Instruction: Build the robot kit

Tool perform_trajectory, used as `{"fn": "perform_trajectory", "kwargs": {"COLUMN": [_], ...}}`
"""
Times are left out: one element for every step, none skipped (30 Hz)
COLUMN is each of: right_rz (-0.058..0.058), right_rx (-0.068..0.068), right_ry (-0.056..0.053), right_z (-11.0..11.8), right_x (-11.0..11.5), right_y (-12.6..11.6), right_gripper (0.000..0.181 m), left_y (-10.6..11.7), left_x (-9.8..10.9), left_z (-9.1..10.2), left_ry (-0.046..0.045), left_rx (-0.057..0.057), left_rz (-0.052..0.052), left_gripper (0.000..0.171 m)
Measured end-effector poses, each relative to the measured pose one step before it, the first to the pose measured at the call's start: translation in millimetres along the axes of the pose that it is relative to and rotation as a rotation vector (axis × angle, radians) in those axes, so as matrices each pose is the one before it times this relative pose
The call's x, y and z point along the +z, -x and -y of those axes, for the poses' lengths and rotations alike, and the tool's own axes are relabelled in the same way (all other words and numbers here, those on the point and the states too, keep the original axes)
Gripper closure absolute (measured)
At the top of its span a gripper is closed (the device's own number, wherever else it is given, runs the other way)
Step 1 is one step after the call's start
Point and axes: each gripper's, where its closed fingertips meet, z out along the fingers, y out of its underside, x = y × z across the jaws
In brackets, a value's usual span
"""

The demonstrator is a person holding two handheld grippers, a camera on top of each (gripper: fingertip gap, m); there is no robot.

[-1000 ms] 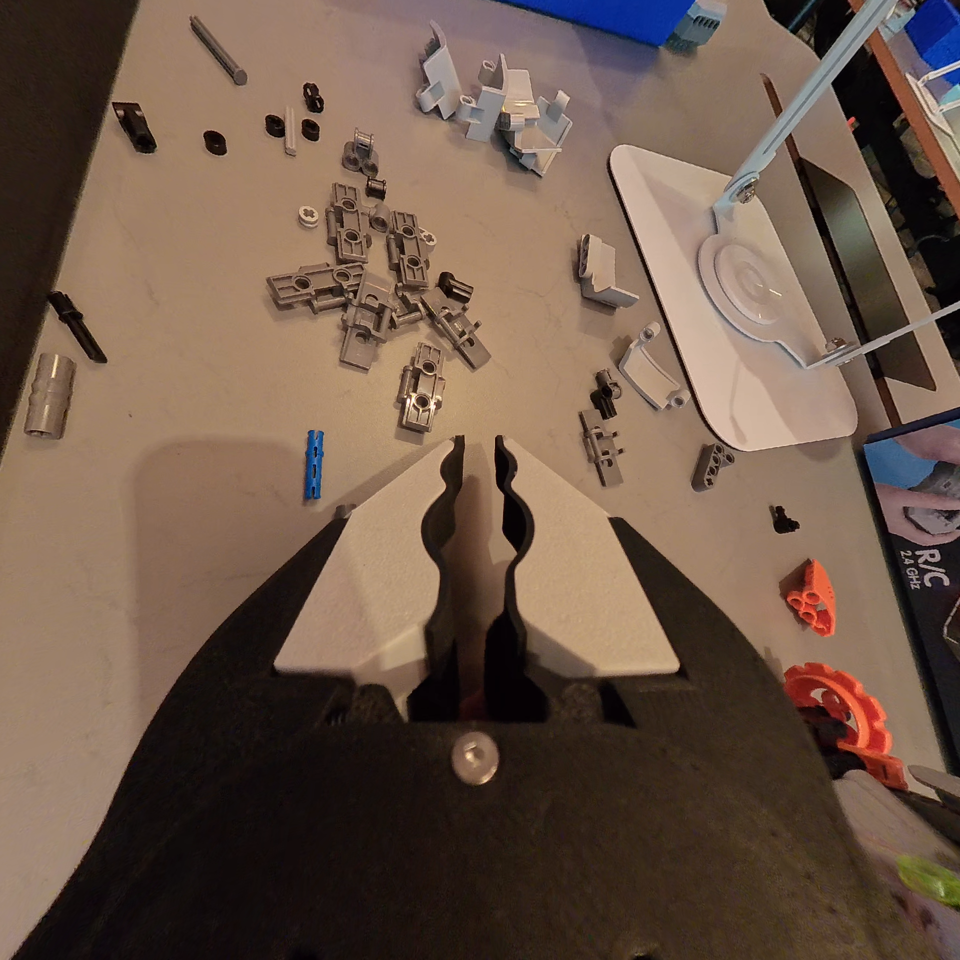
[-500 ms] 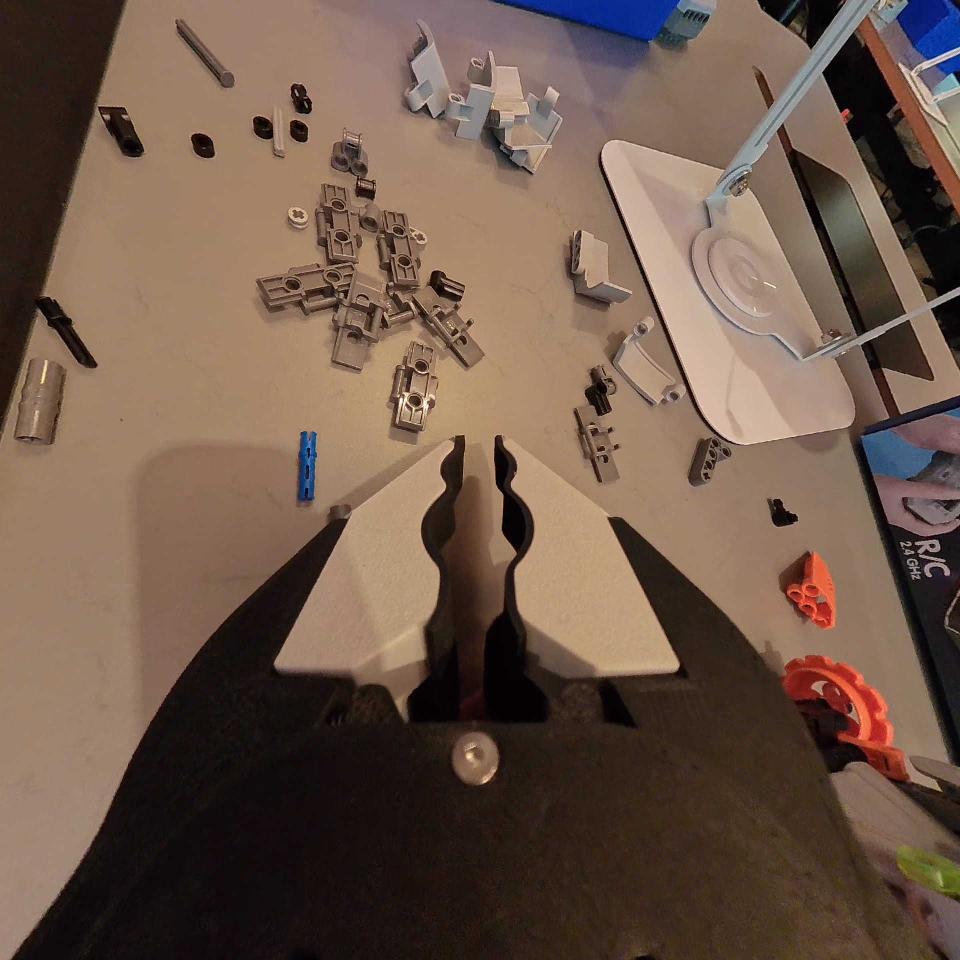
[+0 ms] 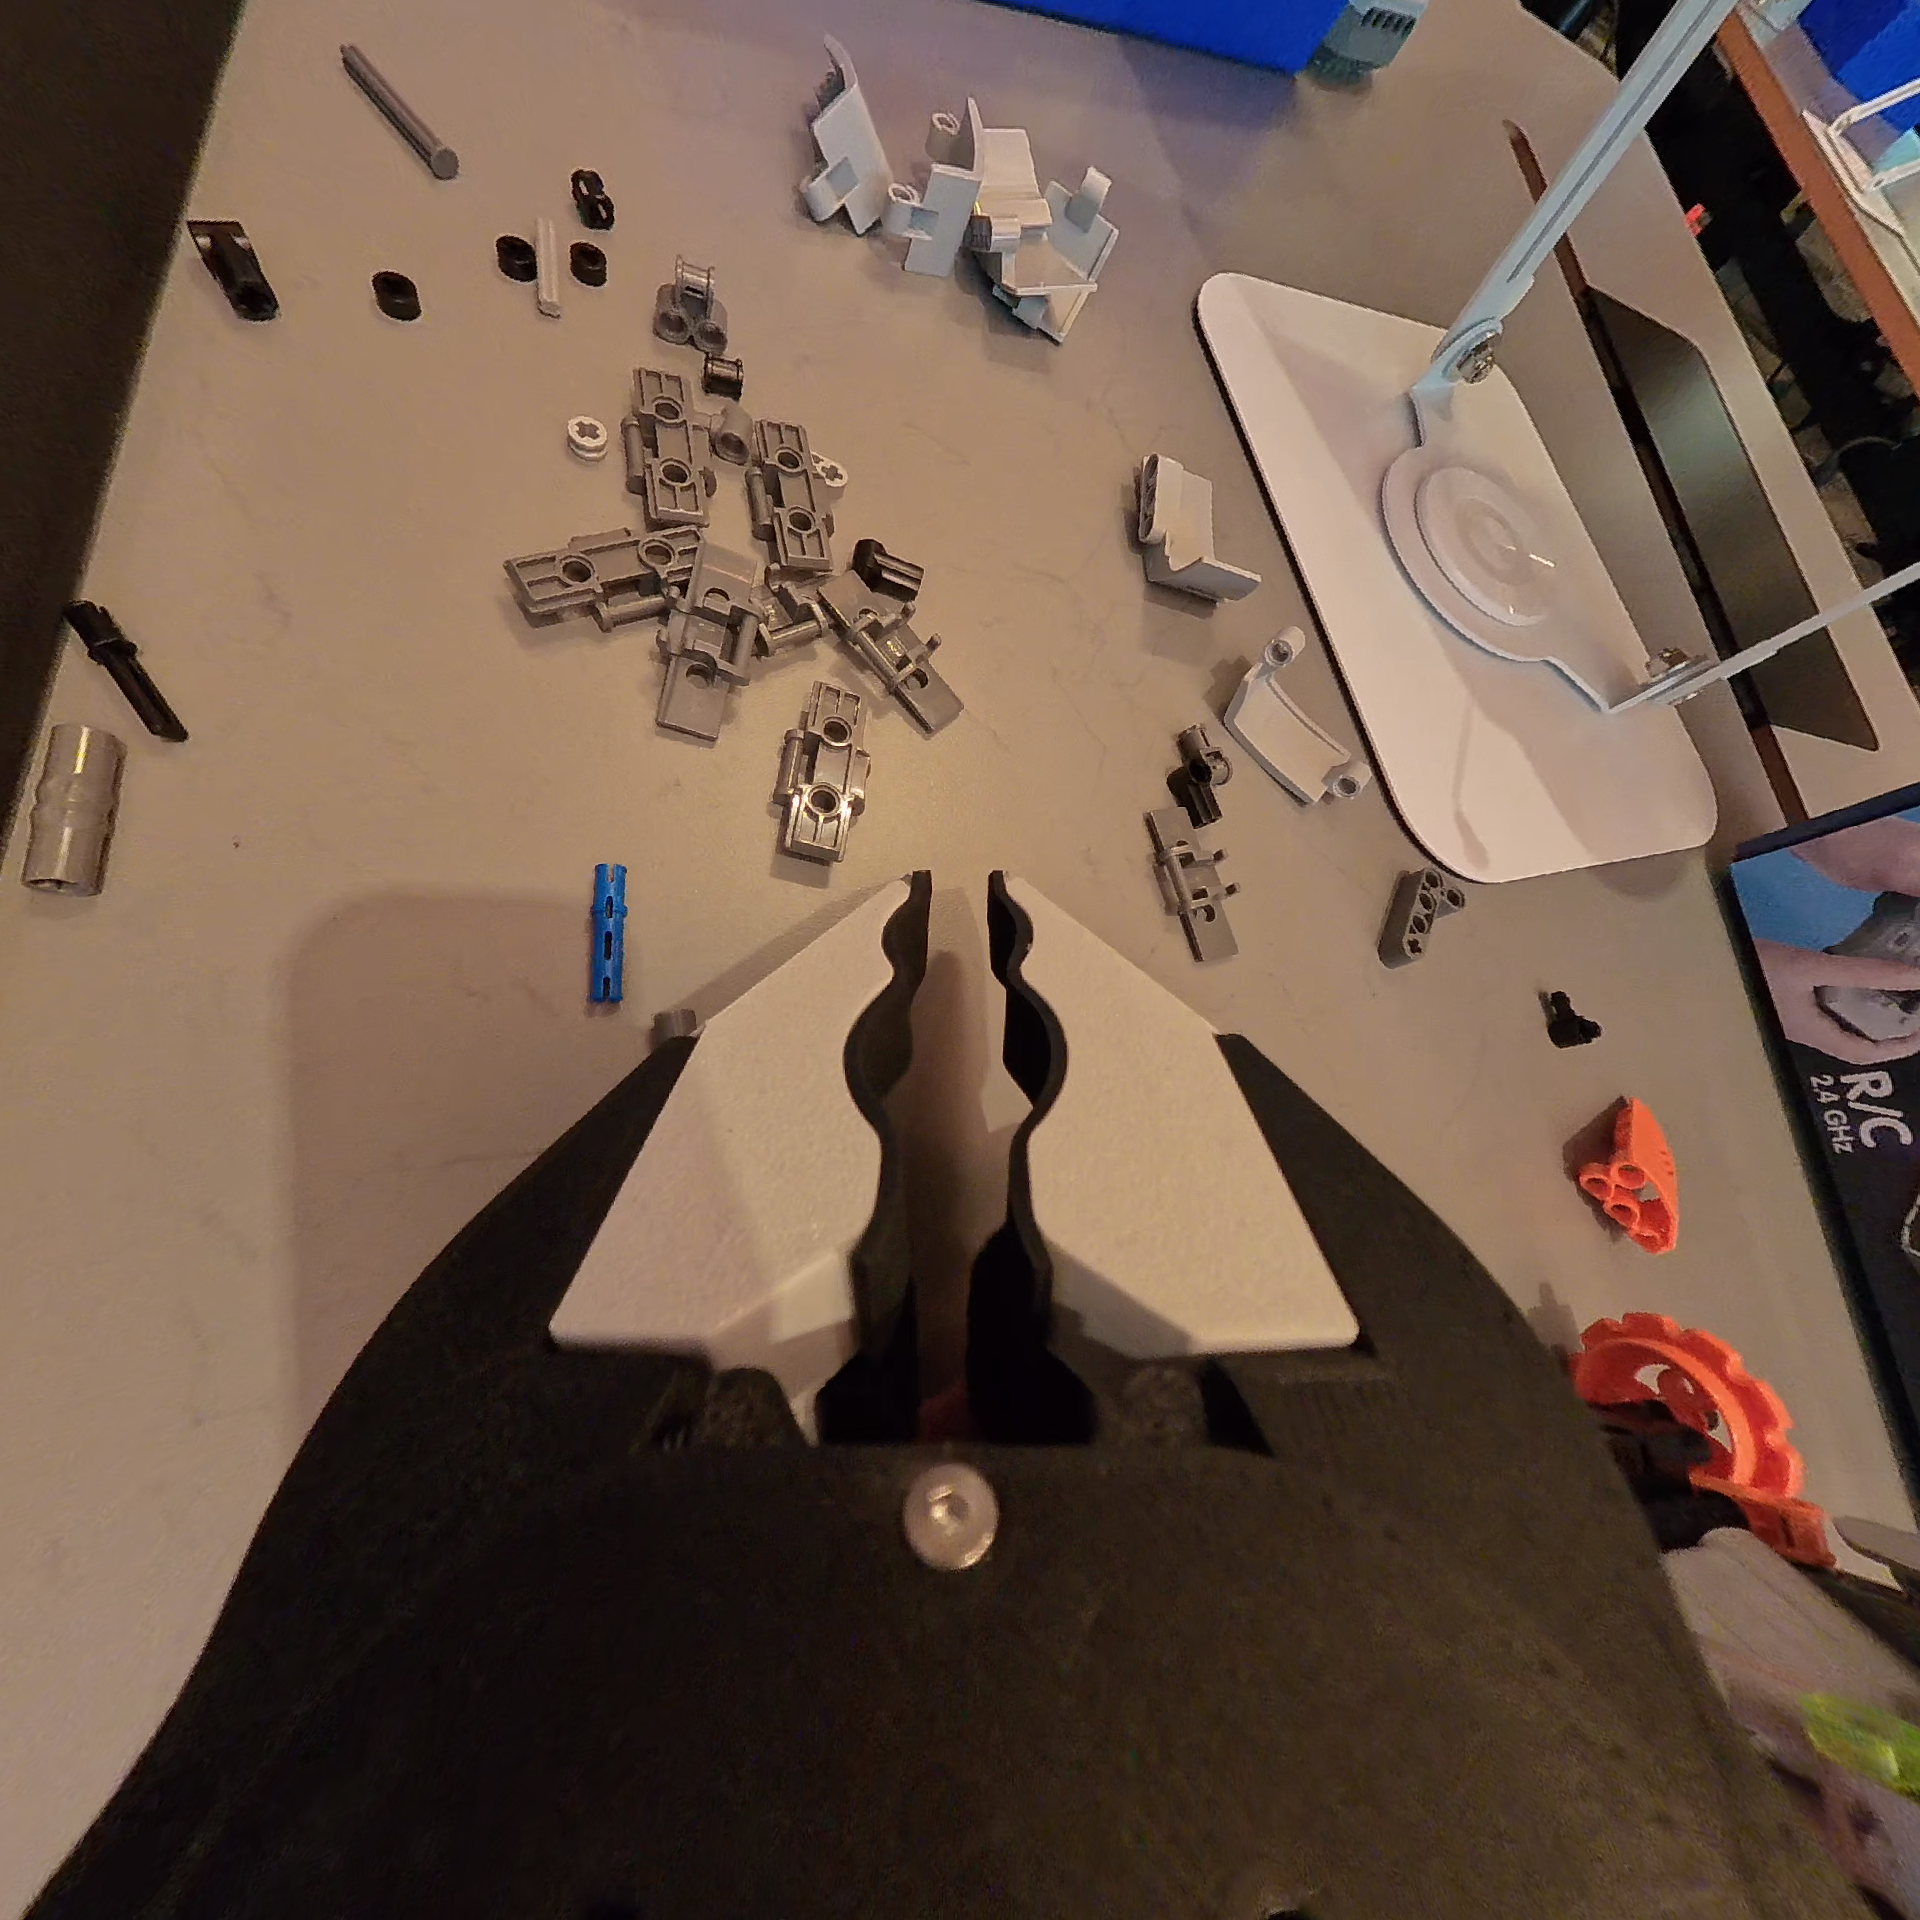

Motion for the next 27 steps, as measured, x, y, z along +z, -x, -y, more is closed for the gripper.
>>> {"fn": "perform_trajectory", "kwargs": {"right_rz": [0.001, 0.001, 0.001, 0.0005, 0.0002, 0.0, -0.0003, -0.0005, -0.0008, -0.0007, -0.0003, -0.0002, 0.0001, 0.0005, 0.0006, 0.0004, 0.0005, 0.001, 0.001, 0.0006, 0.0006, 0.0006, 0.0001, -0.0002, -0.0001, -0.0003, -0.0003], "right_rx": [-0.0005, -0.0003, -0.0003, -0.0008, -0.0008, -0.0006, -0.0003, -0.0001, 0.0, 0.0001, 0.0003, 0.0003, 0.0005, 0.0007, 0.0009, 0.0013, 0.0013, 0.0008, -0.0002, -0.0009, -0.0007, -0.0006, -0.0007, -0.0011, -0.0012, -0.0011, -0.0013], "right_ry": [-0.0003, -0.0005, 0.0, 0.0002, 0.0004, 0.0004, 0.0003, 0.0004, 0.0004, 0.0004, 0.0004, 0.0, 0.0001, -0.0001, -0.0007, -0.0014, -0.0017, -0.0009, 0.0, -0.0001, 0.0, 0.0001, 0.0001, 0.0006, 0.0009, 0.0006, 0.0004], "right_z": [0.04, 0.0, 0.07, -0.11, 0.01, -0.06, -0.04, -0.06, 0.02, -0.13, -0.05, 0.0, 0.07, -0.05, 0.04, 0.14, 0.18, 0.14, -0.01, -0.07, 0.07, -0.02, 0.05, -0.09, -0.13, -0.03, -0.07], "right_x": [-0.03, -0.03, 0.06, -0.01, -0.02, 0.09, -0.08, -0.03, 0.04, 0.03, 0.03, 0.05, 0.0, 0.0, -0.07, -0.14, -0.12, 0.0, 0.0, 0.01, 0.06, -0.06, -0.01, 0.02, 0.0, 0.02, 0.03], "right_y": [0.19, 0.07, 0.16, 0.14, 0.09, 0.04, 0.02, -0.08, -0.08, -0.05, -0.11, -0.09, -0.06, -0.01, -0.05, -0.13, -0.13, 0.03, 0.12, 0.14, 0.08, 0.13, 0.09, 0.07, 0.06, 0.17, 0.04], "right_gripper": [0.172, 0.173, 0.173, 0.172, 0.172, 0.172, 0.172, 0.172, 0.172, 0.172, 0.172, 0.172, 0.172, 0.172, 0.172, 0.173, 0.173, 0.173, 0.173, 0.173, 0.173, 0.173, 0.173, 0.173, 0.173, 0.172, 0.172], "left_y": [-3.29, 0.58, 0.91, 2.18, -0.03, -1.83, -1.3, 1.97, 2.32, 2.12, 1.82, 2.46, 2.36, 0.68, -0.59, 1.17, 1.56, -0.18, 0.03, 0.08, -0.86, -1.15, -0.74, -1.29, -1.05, -1.49, -4.48], "left_x": [0.14, 0.33, 0.2, 0.01, -0.96, -0.43, -0.85, -0.79, -1.21, -2.01, -1.95, -1.99, -2.54, -2.92, -3.49, -4.76, -6.14, -6.76, -7.05, -7.21, -7.56, -7.88, -8.65, -9.35, -9.95, -10.57, -10.48], "left_z": [-0.86, 0.01, -1.43, -2.78, -0.88, -1.01, -0.82, -3.57, -1.95, 1.1, 1.12, 1.23, 1.6, 1.18, 1.04, 1.65, 2.91, 3.7, 4.02, 3.03, 3.29, 4.04, 5.18, 6.48, 6.73, 9.17, 13.01], "left_ry": [-0.00935, -0.01955, -0.01042, 0.00038, -0.00511, -0.00073, 0.00181, 0.01914, 0.0081, -0.01154, -0.00986, -0.00785, -0.00817, -0.00409, -0.00399, -0.00807, -0.01563, -0.01703, -0.01589, -0.00465, -0.00377, -0.00611, -0.01018, -0.01108, -0.00454, -0.01279, -0.02583], "left_rx": [-0.0052, 0.0017, 0.0127, 0.0214, 0.0056, -0.0067, 0.008, 0.0162, 0.0081, -0.0049, -0.0097, 0.0052, 0.0169, 0.0032, -0.0039, 0.0048, 0.0039, -0.0037, -0.0008, 0.007, 0.0125, 0.0048, 0.0086, 0.0085, 0.0089, 0.0122, 0.0113], "left_rz": [-0.0069, 0.0197, 0.0196, 0.0282, 0.0088, -0.0062, -0.0033, 0.0126, 0.0068, 0.001, -0.0012, 0.0099, 0.0163, 0.0021, -0.0072, 0.0057, 0.0092, -0.0041, -0.0004, 0.003, -0.0021, -0.0079, -0.0032, -0.0039, 0.0006, 0.0034, -0.0084], "left_gripper": [0.127, 0.138, 0.152, 0.156, 0.156, 0.156, 0.158, 0.16, 0.16, 0.16, 0.161, 0.161, 0.161, 0.161, 0.161, 0.161, 0.161, 0.161, 0.161, 0.161, 0.161, 0.161, 0.161, 0.161, 0.161, 0.161, 0.161]}}
